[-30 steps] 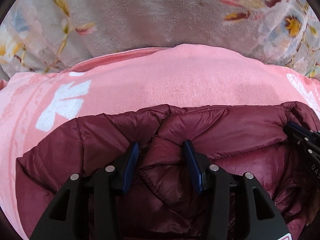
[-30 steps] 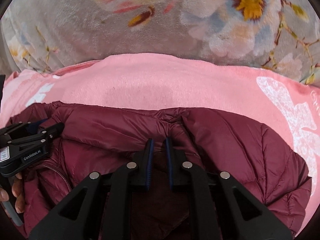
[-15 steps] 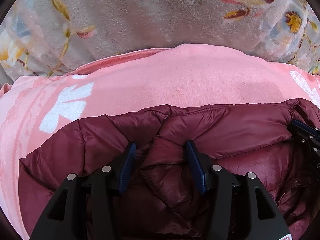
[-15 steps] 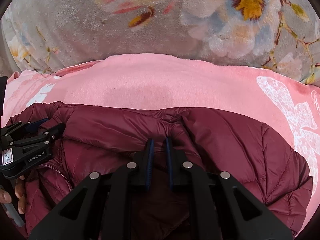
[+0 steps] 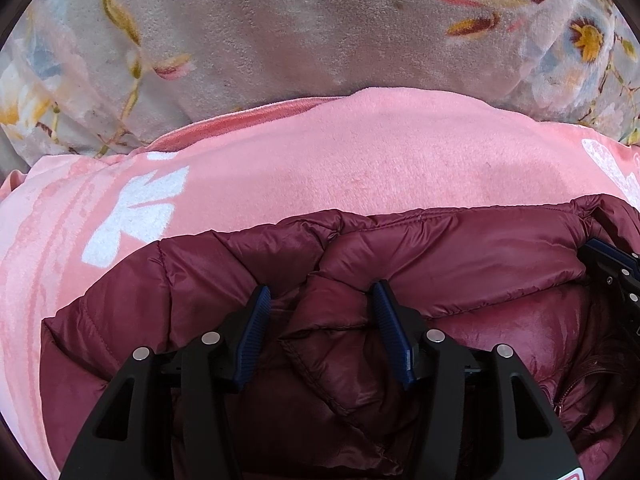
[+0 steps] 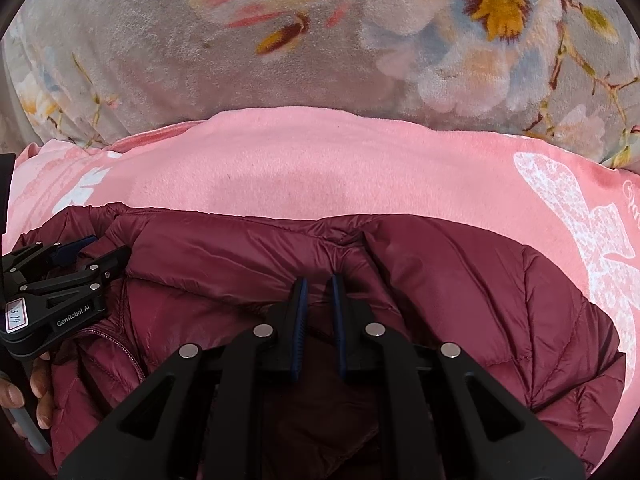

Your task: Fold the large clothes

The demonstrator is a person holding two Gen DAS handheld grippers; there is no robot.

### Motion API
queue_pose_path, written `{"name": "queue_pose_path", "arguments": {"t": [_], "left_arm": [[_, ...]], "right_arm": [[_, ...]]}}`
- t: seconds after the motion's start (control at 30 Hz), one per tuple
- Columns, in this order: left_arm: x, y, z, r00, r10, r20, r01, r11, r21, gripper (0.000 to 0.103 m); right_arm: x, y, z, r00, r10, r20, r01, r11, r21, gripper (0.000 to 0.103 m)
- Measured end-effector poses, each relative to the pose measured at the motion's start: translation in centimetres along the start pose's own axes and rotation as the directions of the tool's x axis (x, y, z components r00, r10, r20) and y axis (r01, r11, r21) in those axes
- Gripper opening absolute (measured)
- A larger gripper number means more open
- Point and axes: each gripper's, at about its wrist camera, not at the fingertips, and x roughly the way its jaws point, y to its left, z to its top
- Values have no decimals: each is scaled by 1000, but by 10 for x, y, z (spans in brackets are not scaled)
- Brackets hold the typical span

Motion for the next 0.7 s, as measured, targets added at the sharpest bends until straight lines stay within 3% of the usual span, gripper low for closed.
{"name": "queue_pose_path", "arguments": {"t": [0.27, 0.3, 0.57, 0.7], "left_arm": [[1, -5, 1, 999, 35, 2, -35, 999, 28, 56], [2, -7, 1, 999, 44, -31, -43, 998, 53, 57], [7, -12, 2, 994, 99, -36, -96, 992, 84, 64], [-10, -13, -2, 980, 198, -19, -196, 976, 94, 73]], "right_arm": [[1, 3, 1, 1000, -20, -5, 20, 1000, -18, 11], [2, 3, 2, 1000, -27, -8, 26, 999, -26, 11], [6, 16, 4, 995, -102, -20, 100, 991, -87, 11], [-19, 29, -4, 984, -178, -11, 175, 975, -134, 17]]}}
